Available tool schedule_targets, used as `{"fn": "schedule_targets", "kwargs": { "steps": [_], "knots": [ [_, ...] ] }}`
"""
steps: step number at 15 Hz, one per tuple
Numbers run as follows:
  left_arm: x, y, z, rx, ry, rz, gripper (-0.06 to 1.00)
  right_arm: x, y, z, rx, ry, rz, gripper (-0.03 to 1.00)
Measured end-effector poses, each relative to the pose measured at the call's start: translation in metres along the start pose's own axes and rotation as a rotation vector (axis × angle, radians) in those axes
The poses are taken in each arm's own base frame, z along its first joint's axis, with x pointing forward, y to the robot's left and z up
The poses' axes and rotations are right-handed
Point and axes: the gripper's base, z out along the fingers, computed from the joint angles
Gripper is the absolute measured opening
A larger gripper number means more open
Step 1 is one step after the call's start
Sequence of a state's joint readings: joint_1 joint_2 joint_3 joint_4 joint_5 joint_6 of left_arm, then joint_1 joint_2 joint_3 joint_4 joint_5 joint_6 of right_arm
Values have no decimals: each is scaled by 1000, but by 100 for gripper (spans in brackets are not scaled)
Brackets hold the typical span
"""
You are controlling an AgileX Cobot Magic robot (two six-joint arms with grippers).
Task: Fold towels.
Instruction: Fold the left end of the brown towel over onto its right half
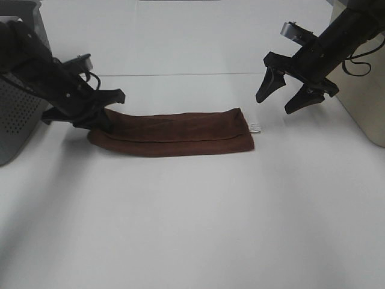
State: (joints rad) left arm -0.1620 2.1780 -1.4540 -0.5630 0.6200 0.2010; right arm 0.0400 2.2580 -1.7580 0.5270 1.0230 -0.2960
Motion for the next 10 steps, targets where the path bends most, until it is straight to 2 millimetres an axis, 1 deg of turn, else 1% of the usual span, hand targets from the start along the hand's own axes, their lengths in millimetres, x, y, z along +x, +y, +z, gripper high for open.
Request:
{"fn": "schedule_targets", "kwargs": {
  "steps": [2,3,4,5,7,8,9,10],
  "knots": [
    [-14,0,-39,-57,-19,14,3,0,0,0,1,-4,0,72],
    [-22,-6,-54,-67,-15,29,3,0,0,0,1,-4,0,72],
    [-25,-16,-63,-54,15,41,3,0,0,0,1,-4,0,72],
    [-26,-29,-67,-23,30,47,3,0,0,0,1,-4,0,72],
    [-26,-61,-63,76,29,45,3,0,0,0,-1,-3,1,72],
    [-26,-77,-55,119,34,45,3,0,0,0,-1,-1,1,72],
    [-24,-88,-43,147,49,44,3,0,0,0,-3,2,1,72],
    [-21,-106,-12,184,91,21,3,1,1,0,-8,6,4,72]
  ]
}}
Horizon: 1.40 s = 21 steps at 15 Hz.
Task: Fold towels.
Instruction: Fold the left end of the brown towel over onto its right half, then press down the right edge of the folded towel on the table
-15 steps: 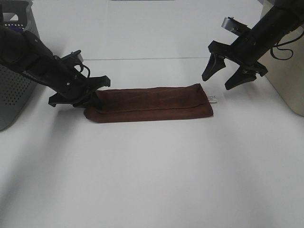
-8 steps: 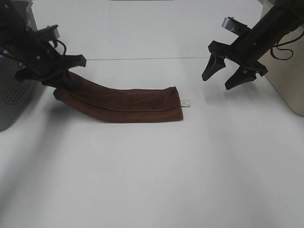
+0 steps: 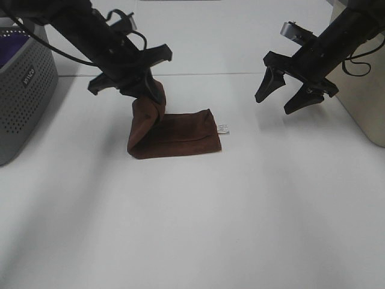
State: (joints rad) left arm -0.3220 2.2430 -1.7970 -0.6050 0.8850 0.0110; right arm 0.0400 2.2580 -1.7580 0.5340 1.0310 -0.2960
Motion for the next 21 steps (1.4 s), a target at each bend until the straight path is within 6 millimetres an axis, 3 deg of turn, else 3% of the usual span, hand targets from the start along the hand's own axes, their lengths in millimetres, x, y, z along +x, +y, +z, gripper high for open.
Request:
{"fn": "schedule_targets", "kwargs": {
  "steps": [2,4,5,7,9,12,13,16,19,21],
  "knots": [
    [-1,-7,30,8,18,-40,12,0,0,0,-1,2,1,72],
    [-2,-19,49,40,15,-67,35,0,1,0,-7,2,4,72],
    [-1,-27,55,67,9,-75,50,0,1,0,-12,1,7,72],
    [0,-39,58,111,-20,-94,63,0,2,0,-25,-2,15,72],
    [-2,-47,56,147,-44,-64,68,-1,6,0,-64,-7,35,72],
    [-13,-41,33,124,-101,63,69,0,24,1,-196,1,10,72],
    [-31,-21,4,72,-169,88,69,2,46,7,-265,11,-36,72],
    [-49,12,-27,5,-233,73,69,11,100,26,-354,26,-126,72],
    [-58,44,-44,-22,-238,20,69,19,142,47,-484,18,-142,72],
    [-61,56,-50,-36,-233,3,69,24,148,72,-536,45,-108,72]
  ]
}}
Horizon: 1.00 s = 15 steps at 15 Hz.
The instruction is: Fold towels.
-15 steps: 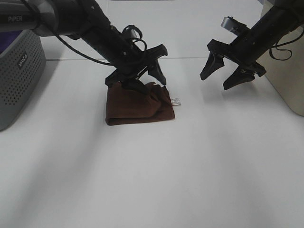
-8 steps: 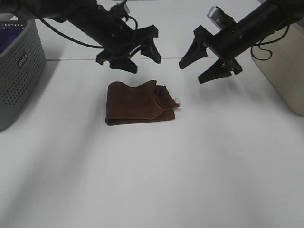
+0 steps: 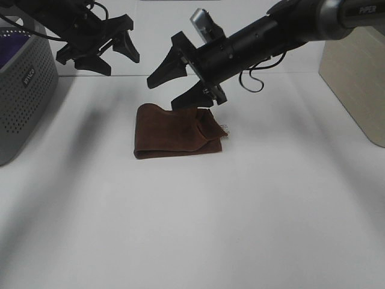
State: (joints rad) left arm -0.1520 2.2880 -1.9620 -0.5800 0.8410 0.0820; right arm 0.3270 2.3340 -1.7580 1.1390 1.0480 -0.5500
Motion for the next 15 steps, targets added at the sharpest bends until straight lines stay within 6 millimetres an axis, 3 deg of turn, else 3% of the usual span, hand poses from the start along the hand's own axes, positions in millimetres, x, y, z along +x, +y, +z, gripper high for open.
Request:
{"fn": "schedule_targets", "kwargs": {
  "steps": [4,6,7,8,12,15],
  "knots": [
    [0,1,0,-4,5,3,69,-1,-40,14,33,-27,75,71],
    [1,1,0,-4,10,3,69,-6,-68,-1,58,-72,126,71],
    [1,1,0,-3,18,3,69,-10,-91,-15,82,-112,169,71],
    [2,1,0,-3,19,3,69,-10,-99,-20,96,-122,177,71],
    [3,-1,-2,-2,34,9,69,-9,-105,-21,143,-113,156,71],
    [-3,-12,-30,-25,7,95,69,-14,-81,-40,171,-107,68,71]
  ]
}}
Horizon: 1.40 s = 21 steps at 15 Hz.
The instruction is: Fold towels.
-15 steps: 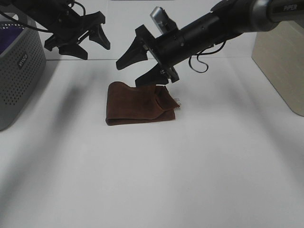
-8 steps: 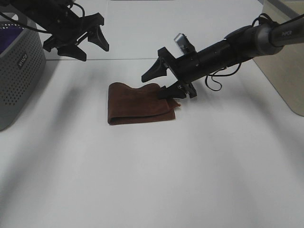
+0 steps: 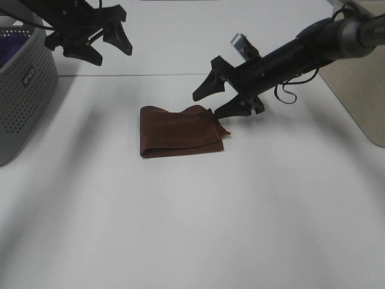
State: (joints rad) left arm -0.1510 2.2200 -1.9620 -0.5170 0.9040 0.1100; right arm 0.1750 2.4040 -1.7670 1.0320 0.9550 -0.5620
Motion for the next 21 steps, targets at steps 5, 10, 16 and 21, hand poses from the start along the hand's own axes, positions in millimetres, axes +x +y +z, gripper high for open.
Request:
{"fn": "schedule_targets", "kwargs": {
  "steps": [5,10,16,21],
  "knots": [
    [-2,-27,-78,-77,-9,148,69,-4,70,-83,148,-17,-140,71],
    [13,-46,-145,-147,27,220,69,17,101,-144,387,62,-145,71],
    [91,-50,-219,-247,38,228,69,85,109,-185,535,89,-137,71],
    [208,-37,-255,-264,63,213,69,179,115,-217,583,13,-171,71]
  ]
}}
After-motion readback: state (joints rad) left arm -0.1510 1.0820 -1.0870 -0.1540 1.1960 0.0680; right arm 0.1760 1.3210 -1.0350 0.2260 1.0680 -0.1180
